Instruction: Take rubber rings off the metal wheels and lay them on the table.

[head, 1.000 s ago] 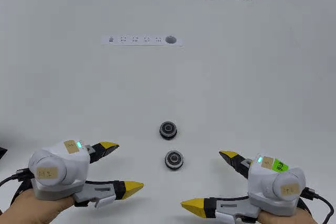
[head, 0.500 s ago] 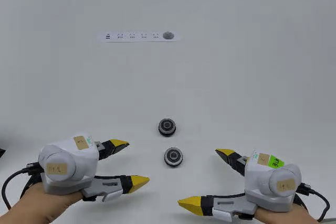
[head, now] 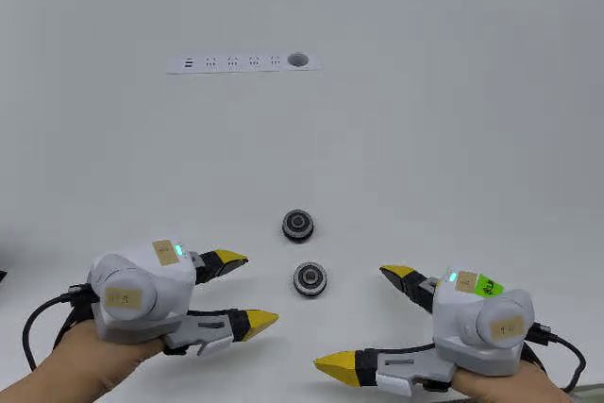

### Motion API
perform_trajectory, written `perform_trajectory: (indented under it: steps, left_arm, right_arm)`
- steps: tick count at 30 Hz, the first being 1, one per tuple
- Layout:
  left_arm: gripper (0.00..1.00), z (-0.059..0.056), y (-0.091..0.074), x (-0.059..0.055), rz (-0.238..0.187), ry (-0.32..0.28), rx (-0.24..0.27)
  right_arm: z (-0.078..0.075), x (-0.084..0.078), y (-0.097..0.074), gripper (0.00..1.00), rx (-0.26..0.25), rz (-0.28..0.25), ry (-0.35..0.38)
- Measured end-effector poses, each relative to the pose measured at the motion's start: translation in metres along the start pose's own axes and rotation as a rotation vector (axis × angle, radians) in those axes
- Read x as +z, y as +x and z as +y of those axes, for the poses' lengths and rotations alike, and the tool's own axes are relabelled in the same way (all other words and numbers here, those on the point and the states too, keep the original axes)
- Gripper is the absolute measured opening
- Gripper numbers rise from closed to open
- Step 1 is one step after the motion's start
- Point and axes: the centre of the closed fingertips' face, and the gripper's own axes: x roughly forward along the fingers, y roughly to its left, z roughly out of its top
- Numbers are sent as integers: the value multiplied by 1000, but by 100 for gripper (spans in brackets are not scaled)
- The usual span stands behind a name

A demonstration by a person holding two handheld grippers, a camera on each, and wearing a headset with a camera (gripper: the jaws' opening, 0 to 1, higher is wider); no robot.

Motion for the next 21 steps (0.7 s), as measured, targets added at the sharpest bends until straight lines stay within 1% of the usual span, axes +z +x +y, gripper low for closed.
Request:
perform_trajectory:
  steps: [10,16,21]
  left_arm:
    - [46,-1,10,8,2,26,-17]
    - [43,-2,15,14,6,43,-30]
    - [38,-3,22,17,17,65,-47]
  right_arm:
    - [1,2,2,98,3,-10,8]
    - [3,2,4,97,7,-14,15]
    - [4,1,5,97,11,-17,21]
